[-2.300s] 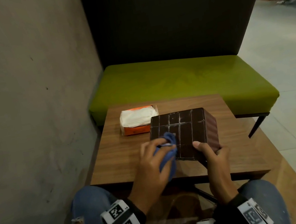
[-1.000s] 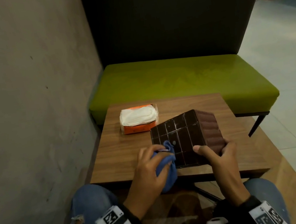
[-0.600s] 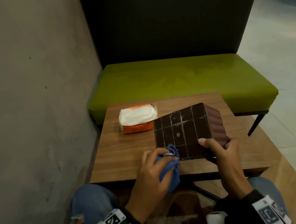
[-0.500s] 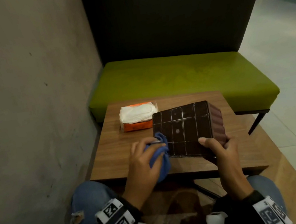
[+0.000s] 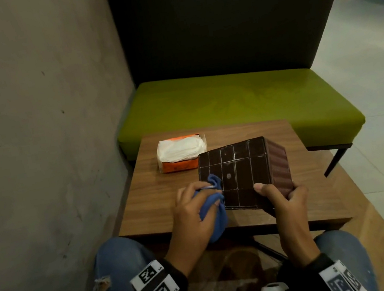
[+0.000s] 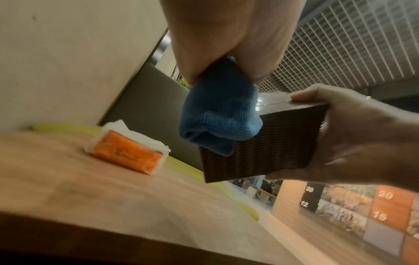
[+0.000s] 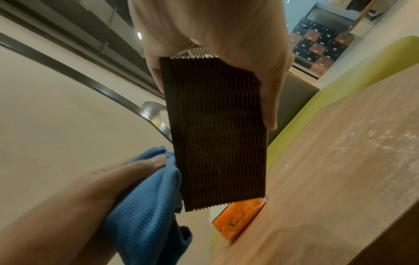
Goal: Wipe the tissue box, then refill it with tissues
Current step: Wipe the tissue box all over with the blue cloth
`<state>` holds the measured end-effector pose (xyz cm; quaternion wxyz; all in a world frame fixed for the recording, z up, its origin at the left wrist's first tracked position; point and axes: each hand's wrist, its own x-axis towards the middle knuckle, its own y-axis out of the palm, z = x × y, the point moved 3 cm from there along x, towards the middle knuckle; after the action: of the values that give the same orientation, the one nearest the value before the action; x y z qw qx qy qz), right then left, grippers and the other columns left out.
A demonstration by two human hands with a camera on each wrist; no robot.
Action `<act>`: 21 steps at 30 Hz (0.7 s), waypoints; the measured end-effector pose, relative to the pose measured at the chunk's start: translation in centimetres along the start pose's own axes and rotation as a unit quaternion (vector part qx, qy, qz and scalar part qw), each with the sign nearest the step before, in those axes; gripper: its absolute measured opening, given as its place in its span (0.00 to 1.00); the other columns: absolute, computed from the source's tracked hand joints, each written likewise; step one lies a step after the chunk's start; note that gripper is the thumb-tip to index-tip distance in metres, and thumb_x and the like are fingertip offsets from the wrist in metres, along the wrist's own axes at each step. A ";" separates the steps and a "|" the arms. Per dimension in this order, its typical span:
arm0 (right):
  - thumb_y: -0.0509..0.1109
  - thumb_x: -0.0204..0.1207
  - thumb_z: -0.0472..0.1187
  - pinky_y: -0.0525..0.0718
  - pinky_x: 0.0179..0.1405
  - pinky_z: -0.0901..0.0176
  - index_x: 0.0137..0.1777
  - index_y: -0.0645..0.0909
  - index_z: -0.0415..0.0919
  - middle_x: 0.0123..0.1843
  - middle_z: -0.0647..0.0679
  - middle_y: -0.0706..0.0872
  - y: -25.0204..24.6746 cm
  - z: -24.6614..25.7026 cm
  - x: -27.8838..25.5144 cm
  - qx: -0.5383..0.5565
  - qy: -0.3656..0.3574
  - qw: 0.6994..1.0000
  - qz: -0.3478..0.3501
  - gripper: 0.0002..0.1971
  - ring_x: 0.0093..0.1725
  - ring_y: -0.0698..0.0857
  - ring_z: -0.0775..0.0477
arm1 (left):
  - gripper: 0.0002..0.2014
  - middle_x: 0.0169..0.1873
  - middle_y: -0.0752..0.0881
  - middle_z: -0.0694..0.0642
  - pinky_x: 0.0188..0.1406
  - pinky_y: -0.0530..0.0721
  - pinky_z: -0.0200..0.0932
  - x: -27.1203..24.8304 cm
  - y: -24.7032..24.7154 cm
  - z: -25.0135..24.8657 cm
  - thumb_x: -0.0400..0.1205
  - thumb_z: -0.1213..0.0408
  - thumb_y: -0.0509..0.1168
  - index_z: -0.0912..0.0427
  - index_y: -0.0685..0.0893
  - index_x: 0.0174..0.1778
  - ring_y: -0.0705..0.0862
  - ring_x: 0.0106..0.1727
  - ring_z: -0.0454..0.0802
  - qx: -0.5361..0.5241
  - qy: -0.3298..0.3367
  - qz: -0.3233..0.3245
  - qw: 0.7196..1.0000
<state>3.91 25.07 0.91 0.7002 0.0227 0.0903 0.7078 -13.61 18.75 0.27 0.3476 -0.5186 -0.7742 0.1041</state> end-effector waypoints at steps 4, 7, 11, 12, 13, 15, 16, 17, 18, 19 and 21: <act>0.78 0.44 0.59 0.85 0.56 0.47 0.68 0.63 0.46 0.61 0.41 0.78 0.1 -0.1 -0.2 -0.019 -0.009 1.000 0.004 0.50 0.58 0.83 0.42 | 0.15 0.53 0.81 0.46 0.60 0.70 0.31 0.1 -0.3 1.6 0.78 0.53 0.58 0.52 0.87 0.52 0.76 0.60 0.44 -0.001 -0.030 -0.009 1.000; 0.78 0.45 0.59 0.85 0.52 0.50 0.67 0.63 0.45 0.61 0.41 0.77 0.1 -0.3 -0.2 -0.021 -0.016 1.000 -0.002 0.49 0.58 0.83 0.43 | 0.16 0.52 0.81 0.46 0.59 0.70 0.31 0.2 -0.6 2.1 0.77 0.52 0.58 0.52 0.87 0.50 0.76 0.59 0.46 0.007 -0.053 -0.027 0.998; 0.78 0.44 0.61 0.85 0.54 0.47 0.66 0.63 0.48 0.62 0.40 0.77 0.0 -0.2 0.0 -0.035 -0.019 0.999 -0.004 0.48 0.60 0.82 0.41 | 0.13 0.53 0.81 0.45 0.61 0.69 0.27 -0.7 0.1 0.6 0.78 0.55 0.60 0.52 0.87 0.51 0.75 0.60 0.39 -0.014 -0.008 0.007 1.000; 0.78 0.44 0.60 0.85 0.53 0.49 0.66 0.62 0.47 0.62 0.40 0.76 0.1 -0.2 -0.1 -0.032 -0.021 0.999 0.000 0.49 0.59 0.82 0.41 | 0.12 0.53 0.80 0.45 0.61 0.68 0.26 -0.5 -0.1 0.9 0.78 0.55 0.60 0.50 0.87 0.51 0.74 0.60 0.39 -0.013 -0.011 -0.002 1.000; 0.78 0.44 0.60 0.85 0.51 0.52 0.68 0.62 0.46 0.62 0.40 0.76 0.2 -0.2 -0.2 -0.028 -0.024 0.999 0.003 0.50 0.59 0.82 0.42 | 0.12 0.53 0.80 0.45 0.61 0.68 0.25 0.0 -0.3 1.2 0.78 0.56 0.60 0.49 0.86 0.52 0.74 0.60 0.39 -0.008 -0.018 -0.020 1.000; 0.77 0.45 0.60 0.83 0.48 0.55 0.69 0.62 0.44 0.62 0.41 0.76 0.4 -0.1 -0.4 -0.023 -0.034 0.999 0.004 0.51 0.59 0.82 0.43 | 0.12 0.53 0.80 0.46 0.61 0.69 0.26 1.0 -0.8 1.3 0.78 0.57 0.60 0.50 0.86 0.52 0.75 0.59 0.41 -0.003 -0.021 -0.047 0.999; 0.77 0.45 0.60 0.83 0.48 0.56 0.70 0.62 0.43 0.62 0.41 0.76 0.4 0.1 -0.5 -0.022 -0.038 0.999 0.003 0.51 0.58 0.81 0.44 | 0.12 0.53 0.80 0.46 0.60 0.70 0.27 1.2 -0.8 1.1 0.78 0.57 0.60 0.51 0.87 0.52 0.76 0.58 0.42 -0.004 -0.014 -0.050 0.999; 0.76 0.45 0.61 0.83 0.48 0.56 0.69 0.62 0.44 0.61 0.42 0.76 0.4 0.3 -0.5 -0.021 -0.041 0.999 0.002 0.51 0.58 0.81 0.44 | 0.12 0.52 0.80 0.46 0.60 0.71 0.28 1.2 -0.7 0.8 0.78 0.57 0.61 0.52 0.87 0.52 0.76 0.58 0.42 -0.008 -0.007 -0.047 0.999; 0.76 0.45 0.61 0.83 0.48 0.56 0.67 0.63 0.45 0.61 0.42 0.76 0.3 0.5 -0.6 -0.026 -0.044 0.999 0.000 0.49 0.58 0.81 0.44 | 0.12 0.53 0.80 0.47 0.60 0.71 0.28 1.1 -0.5 0.6 0.78 0.57 0.61 0.51 0.87 0.51 0.76 0.58 0.42 -0.013 -0.004 -0.041 0.999; 0.76 0.44 0.62 0.82 0.48 0.56 0.66 0.63 0.46 0.61 0.41 0.76 0.2 0.5 -0.6 -0.035 -0.045 0.998 -0.005 0.48 0.58 0.81 0.44 | 0.12 0.53 0.81 0.47 0.60 0.70 0.27 0.9 -0.4 0.6 0.78 0.56 0.61 0.51 0.87 0.51 0.76 0.59 0.42 -0.018 -0.004 -0.033 0.999; 0.76 0.44 0.63 0.82 0.47 0.56 0.65 0.63 0.48 0.62 0.41 0.76 0.0 0.4 -0.7 -0.050 -0.047 0.998 -0.012 0.48 0.58 0.80 0.43 | 0.12 0.53 0.81 0.46 0.60 0.69 0.25 0.7 -0.3 1.1 0.78 0.55 0.61 0.50 0.87 0.51 0.76 0.60 0.42 -0.014 -0.009 -0.023 1.000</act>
<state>4.00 24.43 1.36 0.7122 0.0194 0.0222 0.7013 -14.65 19.45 -0.09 0.3359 -0.5047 -0.7902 0.0899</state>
